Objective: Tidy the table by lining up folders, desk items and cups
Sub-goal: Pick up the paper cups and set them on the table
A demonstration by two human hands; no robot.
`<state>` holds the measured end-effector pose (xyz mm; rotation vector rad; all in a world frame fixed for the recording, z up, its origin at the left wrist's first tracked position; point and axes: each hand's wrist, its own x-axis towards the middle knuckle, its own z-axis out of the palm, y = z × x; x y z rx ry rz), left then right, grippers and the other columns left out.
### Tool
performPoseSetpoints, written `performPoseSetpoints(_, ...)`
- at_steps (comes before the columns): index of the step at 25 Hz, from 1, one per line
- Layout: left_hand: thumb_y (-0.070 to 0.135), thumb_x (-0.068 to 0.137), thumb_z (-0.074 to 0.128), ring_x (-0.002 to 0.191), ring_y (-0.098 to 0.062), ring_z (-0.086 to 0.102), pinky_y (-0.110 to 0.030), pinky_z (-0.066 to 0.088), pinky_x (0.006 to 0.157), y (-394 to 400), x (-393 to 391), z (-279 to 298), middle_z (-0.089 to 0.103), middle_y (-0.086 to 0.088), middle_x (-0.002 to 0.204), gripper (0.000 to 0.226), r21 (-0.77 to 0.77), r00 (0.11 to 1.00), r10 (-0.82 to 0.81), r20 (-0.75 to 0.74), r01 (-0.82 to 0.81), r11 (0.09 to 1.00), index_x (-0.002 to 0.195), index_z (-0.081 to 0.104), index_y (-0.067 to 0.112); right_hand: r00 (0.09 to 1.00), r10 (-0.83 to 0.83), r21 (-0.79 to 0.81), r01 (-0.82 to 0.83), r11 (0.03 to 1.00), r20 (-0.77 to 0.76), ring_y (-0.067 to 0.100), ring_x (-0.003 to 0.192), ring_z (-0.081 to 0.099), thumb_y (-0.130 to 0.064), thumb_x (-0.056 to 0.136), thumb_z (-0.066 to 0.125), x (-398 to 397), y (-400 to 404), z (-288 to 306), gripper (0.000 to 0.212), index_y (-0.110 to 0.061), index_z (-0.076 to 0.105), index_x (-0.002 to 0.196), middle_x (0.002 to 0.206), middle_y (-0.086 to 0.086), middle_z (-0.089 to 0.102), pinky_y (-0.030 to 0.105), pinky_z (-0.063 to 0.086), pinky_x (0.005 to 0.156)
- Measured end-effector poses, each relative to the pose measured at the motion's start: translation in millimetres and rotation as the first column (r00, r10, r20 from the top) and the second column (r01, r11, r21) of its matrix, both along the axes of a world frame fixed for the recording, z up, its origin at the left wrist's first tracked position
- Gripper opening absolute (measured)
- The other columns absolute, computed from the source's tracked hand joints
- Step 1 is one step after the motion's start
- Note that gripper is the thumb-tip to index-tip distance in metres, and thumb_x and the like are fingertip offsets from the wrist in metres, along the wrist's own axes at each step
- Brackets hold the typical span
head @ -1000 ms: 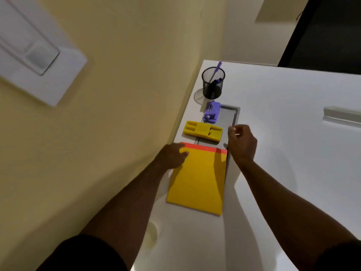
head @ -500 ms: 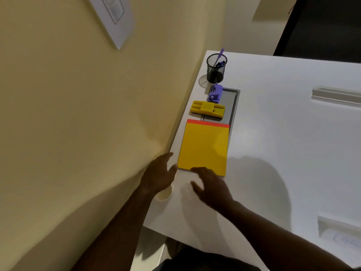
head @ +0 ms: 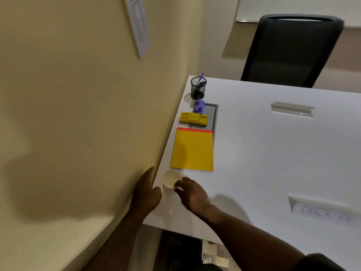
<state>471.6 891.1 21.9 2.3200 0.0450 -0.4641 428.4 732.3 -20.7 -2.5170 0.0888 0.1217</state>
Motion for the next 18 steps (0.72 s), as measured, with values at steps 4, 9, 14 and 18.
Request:
performPoseSetpoints(4,0.029,0.073,0.077,0.140,-0.025,0.035,-0.038,0.035,0.108,-18.1,-20.7,8.3,0.028,-0.001,0.157,0.101,-0.063,0.971,-0.237,-0.028,0.235,0.970,0.153,0.015,0.029,0.942,-0.266,0.378,0.327,0.866,-0.204,0.021,0.088,0.070,-0.041,0.091,0.056,-27.2,-24.3,54.2,0.024,-0.023,0.069,0.101,0.093,0.001,0.074,0.035,0.053,0.080)
performPoseSetpoints(9,0.043,0.065,0.084,0.122,-0.029,0.055,-0.034,0.046,0.097,-79.6,-39.4,51.2,0.056,-0.009,0.134,0.093,-0.067,0.867,-0.337,0.367,0.386,0.920,0.145,0.042,0.021,0.945,-0.250,0.505,0.325,0.800,-0.211,0.018,0.069,0.069,-0.043,0.097,0.044,-74.4,-66.6,136.8,0.031,-0.020,0.063,0.088,0.092,0.006,0.072,0.029,0.052,0.063)
performPoseSetpoints(14,0.066,0.061,0.075,0.120,-0.021,0.056,-0.029,0.044,0.085,-141.9,-57.5,103.4,0.058,0.003,0.136,0.091,-0.136,0.764,-0.465,0.447,0.572,0.809,0.139,0.039,0.039,0.939,-0.318,0.379,0.345,0.859,-0.133,0.015,0.066,0.062,-0.041,0.099,0.038,-122.7,-130.5,209.1,0.036,-0.017,0.064,0.093,0.087,0.006,0.074,0.030,0.049,0.063)
performPoseSetpoints(18,0.062,0.068,0.073,0.105,-0.018,0.055,-0.030,0.045,0.078,-184.0,-76.6,127.6,0.056,0.001,0.135,0.090,-0.078,0.671,-0.540,0.507,0.660,0.747,0.143,0.030,0.038,0.897,-0.443,0.277,0.424,0.862,0.006,0.011,0.064,0.060,-0.039,0.099,0.040,-160.7,-179.3,243.8,0.032,-0.020,0.065,0.094,0.082,0.000,0.071,0.027,0.050,0.062)
